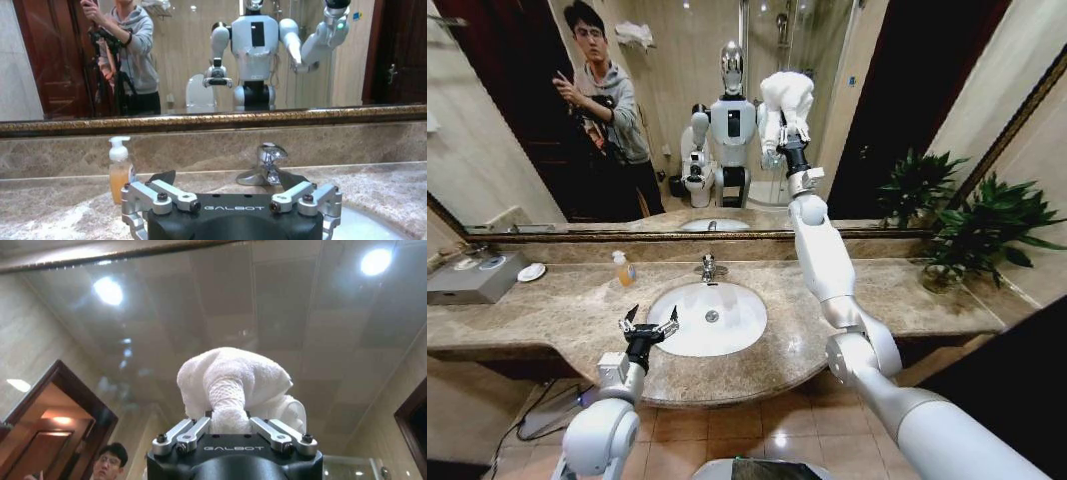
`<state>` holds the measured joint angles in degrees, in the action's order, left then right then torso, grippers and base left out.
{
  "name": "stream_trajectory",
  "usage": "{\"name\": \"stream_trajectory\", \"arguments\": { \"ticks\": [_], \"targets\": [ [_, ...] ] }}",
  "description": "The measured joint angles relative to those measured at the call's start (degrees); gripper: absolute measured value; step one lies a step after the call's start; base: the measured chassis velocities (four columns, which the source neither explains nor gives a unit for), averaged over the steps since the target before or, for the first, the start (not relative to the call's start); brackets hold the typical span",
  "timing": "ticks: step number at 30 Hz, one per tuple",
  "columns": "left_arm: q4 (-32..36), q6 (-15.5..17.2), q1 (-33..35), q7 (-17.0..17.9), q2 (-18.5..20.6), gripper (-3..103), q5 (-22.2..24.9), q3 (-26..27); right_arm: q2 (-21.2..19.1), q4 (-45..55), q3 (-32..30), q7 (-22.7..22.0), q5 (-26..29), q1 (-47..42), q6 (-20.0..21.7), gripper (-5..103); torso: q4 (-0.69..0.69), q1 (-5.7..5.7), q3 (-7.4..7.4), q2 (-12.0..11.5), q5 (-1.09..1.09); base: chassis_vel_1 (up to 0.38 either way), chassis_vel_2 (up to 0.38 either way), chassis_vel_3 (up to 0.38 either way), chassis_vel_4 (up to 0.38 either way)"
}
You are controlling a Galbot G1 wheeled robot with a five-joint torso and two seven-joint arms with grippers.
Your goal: Pick up the towel from the sink counter and wipe the mirror surface.
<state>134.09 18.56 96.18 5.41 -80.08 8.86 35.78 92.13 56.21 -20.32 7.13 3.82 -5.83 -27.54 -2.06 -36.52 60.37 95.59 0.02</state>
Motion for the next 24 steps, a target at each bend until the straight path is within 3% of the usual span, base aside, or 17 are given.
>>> {"name": "stream_trajectory", "arguments": {
  "ticks": [10,18,24],
  "targets": [
    [0.0,0.0,0.0,0.0,0.0,100,0.0,0.0,0.0,0.1,-3.5,-2.2,1.6,-0.1,0.3,13,0.00,0.00,0.00,0.0,-0.01,0.000,0.000,0.000,0.000],
    [0.0,0.0,0.0,0.0,0.0,100,0.0,0.0,-5.0,3.2,-5.9,-4.8,7.0,-0.2,1.6,13,0.03,0.00,0.00,0.0,-0.03,0.000,0.000,0.000,0.000],
    [0.0,0.0,0.0,0.0,0.0,100,0.0,0.0,-7.5,-0.8,-6.0,-5.8,9.2,2.4,1.7,13,0.01,0.00,0.00,0.0,-0.03,0.000,0.000,0.000,0.000]
  ]
}}
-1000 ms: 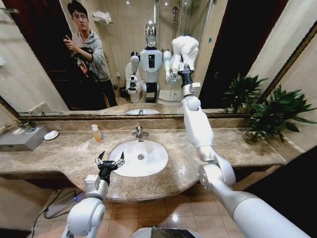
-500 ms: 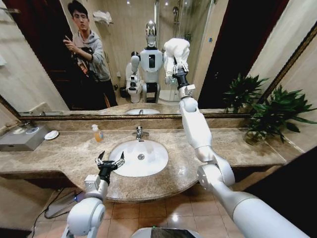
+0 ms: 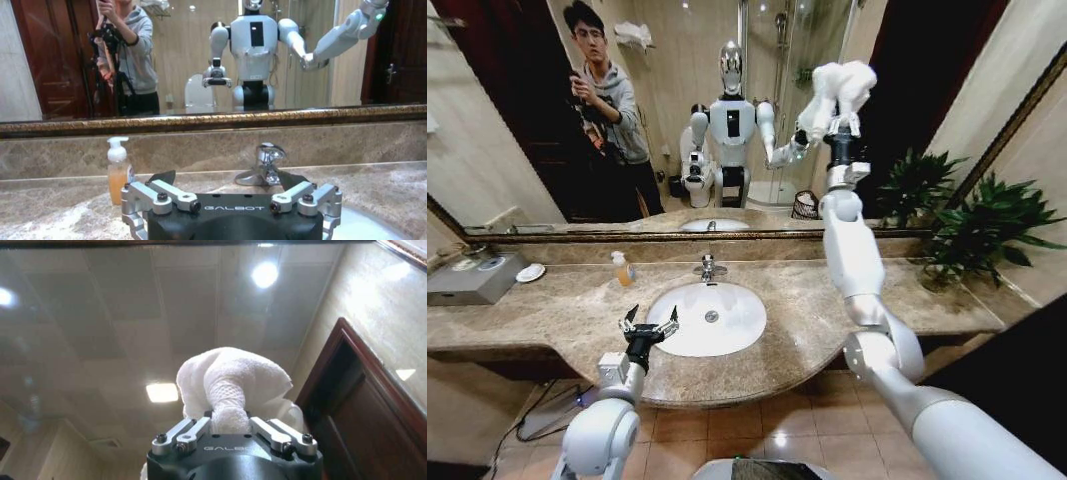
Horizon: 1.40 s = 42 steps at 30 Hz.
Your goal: Pick up the towel from the sink counter and wipe the mirror surface.
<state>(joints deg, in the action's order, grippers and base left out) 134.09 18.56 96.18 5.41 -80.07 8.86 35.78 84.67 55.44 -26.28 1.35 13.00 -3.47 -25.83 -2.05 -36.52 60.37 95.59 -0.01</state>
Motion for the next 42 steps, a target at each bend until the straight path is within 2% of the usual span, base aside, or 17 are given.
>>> {"name": "stream_trajectory", "arguments": {
  "ticks": [5,8,10,12,16,21,27,31,33,34,35,38,42],
  "targets": [
    [0.0,0.0,0.0,0.0,0.0,100,0.0,0.0,1.8,-0.2,1.0,0.1,-0.9,0.4,0.2,13,0.01,0.00,0.00,0.0,0.01,0.000,0.000,0.000,0.000],
    [0.0,0.0,0.0,0.0,0.0,100,0.0,0.0,4.1,1.9,2.3,0.8,-2.7,-0.3,0.8,13,-0.03,0.00,0.00,0.0,0.02,0.000,0.000,0.000,0.000],
    [0.0,0.0,0.0,0.0,0.0,100,0.0,0.0,6.7,3.7,3.2,1.9,-5.4,-1.4,1.0,13,-0.06,0.00,0.00,0.0,0.03,0.000,0.000,0.000,0.000],
    [0.0,0.0,0.0,0.0,0.0,100,0.0,0.0,7.5,4.8,4.8,2.4,-7.1,-2.0,1.0,13,-0.06,0.01,0.00,0.0,0.04,0.000,0.000,0.000,0.000],
    [0.0,0.0,0.0,0.0,0.0,100,0.0,0.0,7.6,5.2,7.3,3.2,-9.4,-2.2,0.9,13,0.01,0.00,0.00,0.0,0.04,0.000,0.000,0.000,0.000],
    [0.0,0.0,0.0,0.0,0.0,100,0.0,0.0,7.6,2.9,8.8,3.5,-11.9,-1.0,0.2,13,-0.01,0.00,0.00,0.0,0.03,0.000,0.000,0.000,0.000],
    [0.0,0.0,0.0,0.0,0.0,100,0.0,0.0,7.5,1.8,7.0,2.6,-11.4,0.0,0.1,13,-0.01,0.00,0.00,0.0,0.02,0.000,0.000,0.000,0.000],
    [0.0,0.0,0.0,0.0,0.0,100,0.0,0.0,7.4,4.0,4.9,1.5,-9.0,0.0,1.3,13,-0.01,0.00,0.00,0.0,0.01,0.000,0.000,0.000,0.000],
    [0.0,0.0,0.0,0.0,0.0,100,0.0,0.0,5.2,6.4,3.4,1.1,-6.5,-0.5,2.3,13,-0.06,0.01,-0.01,0.0,0.03,0.000,0.000,0.000,0.000],
    [0.0,0.0,0.0,0.0,0.0,100,0.0,0.0,3.4,7.1,2.6,0.9,-4.7,-0.5,2.7,13,-0.02,0.01,0.00,0.0,-0.01,0.000,0.000,0.000,0.000],
    [0.0,0.0,0.0,0.0,0.0,100,0.0,0.0,3.4,7.1,2.6,0.9,-4.7,-0.5,2.7,13,-0.02,0.01,0.00,0.0,-0.01,0.000,0.000,0.000,0.000],
    [0.0,0.0,0.0,0.0,0.0,100,0.0,0.0,-1.6,6.4,0.4,0.5,-0.3,0.7,3.1,13,0.05,0.01,0.00,0.0,-0.01,0.000,0.000,0.000,0.000],
    [0.0,0.0,0.0,0.0,0.0,100,0.0,0.0,-4.8,3.5,-0.2,0.2,2.9,3.3,3.2,13,0.05,0.00,0.00,0.0,-0.03,0.000,0.000,0.000,0.000]
  ]
}}
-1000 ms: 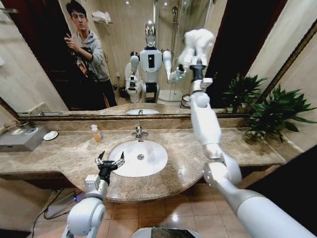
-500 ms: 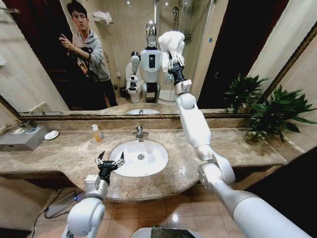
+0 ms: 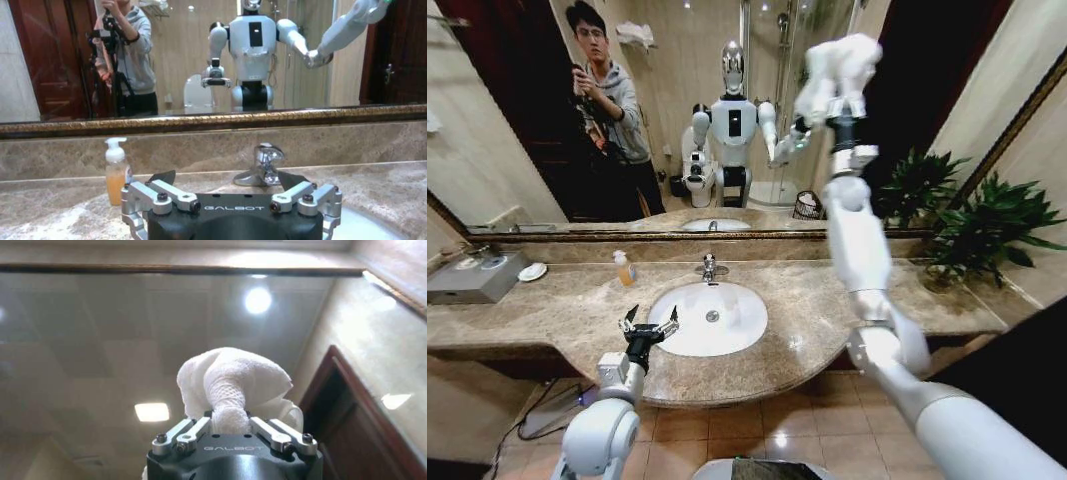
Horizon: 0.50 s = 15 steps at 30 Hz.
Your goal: Pick up the towel from the sink counter and wipe the mirror surface.
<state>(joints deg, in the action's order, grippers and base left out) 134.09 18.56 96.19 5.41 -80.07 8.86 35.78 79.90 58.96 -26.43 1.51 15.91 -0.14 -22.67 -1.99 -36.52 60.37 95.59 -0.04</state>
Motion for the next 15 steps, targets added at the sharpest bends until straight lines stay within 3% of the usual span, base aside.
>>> {"name": "stream_trajectory", "arguments": {
  "ticks": [5,8,10,15],
  "targets": [
    [0.0,0.0,0.0,0.0,0.0,100,0.0,0.0,1.5,-0.2,0.7,0.1,-0.6,1.8,0.7,13,-0.06,0.00,0.00,0.0,0.03,0.000,0.000,0.000,0.000],
    [0.0,0.0,0.0,0.0,0.0,100,0.0,0.0,4.3,1.3,2.0,0.1,-2.5,2.6,1.7,13,-0.11,0.00,0.00,0.0,0.05,0.000,0.000,0.000,0.000],
    [0.0,0.0,0.0,0.0,0.0,100,0.0,0.0,8.4,3.0,3.4,0.5,-5.3,3.2,2.5,13,-0.11,0.00,0.00,0.0,0.07,0.000,0.000,0.000,0.000],
    [0.0,0.0,0.0,0.0,0.0,100,0.0,0.0,12.0,4.2,6.7,1.0,-9.0,4.2,3.0,13,-0.12,0.01,0.00,0.0,0.09,0.000,0.000,0.000,0.000]
  ]
}}
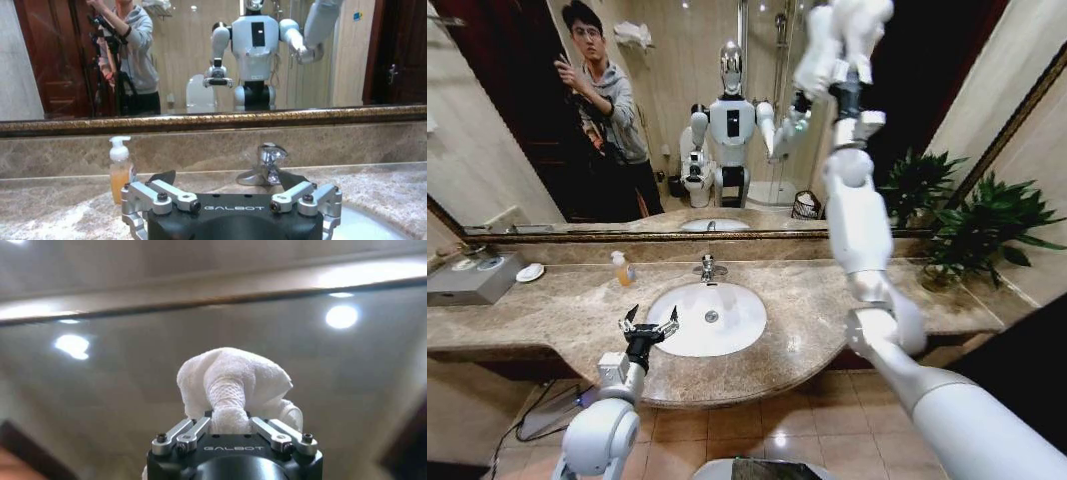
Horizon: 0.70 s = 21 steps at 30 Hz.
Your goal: Pick up the towel from the sink counter and wipe the mirror surface.
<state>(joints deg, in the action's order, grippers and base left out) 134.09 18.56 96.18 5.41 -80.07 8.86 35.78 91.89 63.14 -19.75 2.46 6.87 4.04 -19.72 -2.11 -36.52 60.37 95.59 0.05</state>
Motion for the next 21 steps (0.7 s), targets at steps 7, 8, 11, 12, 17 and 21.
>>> {"name": "stream_trajectory", "arguments": {
  "ticks": [7,8,11,12,17,21],
  "targets": [
    [0.0,0.0,0.0,0.0,0.0,100,0.0,0.0,0.4,-6.8,5.2,0.5,-3.9,3.6,-1.2,13,0.07,0.00,0.00,0.0,-0.02,0.000,0.000,0.000,0.000],
    [0.0,0.0,0.0,0.0,0.0,100,0.0,0.0,0.4,-6.8,5.2,0.5,-3.9,3.6,-1.2,13,0.07,0.00,0.00,0.0,-0.02,0.000,0.000,0.000,0.000],
    [0.0,0.0,0.0,0.0,0.0,100,0.0,0.0,0.4,-12.1,4.6,0.6,-4.3,5.8,-2.3,13,0.07,-0.01,0.01,0.0,-0.03,0.000,0.000,0.000,0.000],
    [0.0,0.0,0.0,0.0,0.0,100,0.0,0.0,0.4,-12.1,4.6,0.6,-4.3,5.8,-2.3,13,0.07,-0.01,0.01,0.0,-0.03,0.000,0.000,0.000,0.000],
    [0.0,0.0,0.0,0.0,0.0,100,0.0,0.0,0.3,-14.4,3.5,0.5,-4.4,6.9,-3.2,13,0.06,0.00,0.00,0.0,-0.04,0.000,0.000,0.000,0.000],
    [0.0,0.0,0.0,0.0,0.0,100,0.0,0.0,0.3,-11.0,1.5,-0.7,-3.4,5.5,-1.6,13,0.05,0.00,0.00,0.0,-0.05,0.000,0.000,0.000,0.000]
  ]
}}
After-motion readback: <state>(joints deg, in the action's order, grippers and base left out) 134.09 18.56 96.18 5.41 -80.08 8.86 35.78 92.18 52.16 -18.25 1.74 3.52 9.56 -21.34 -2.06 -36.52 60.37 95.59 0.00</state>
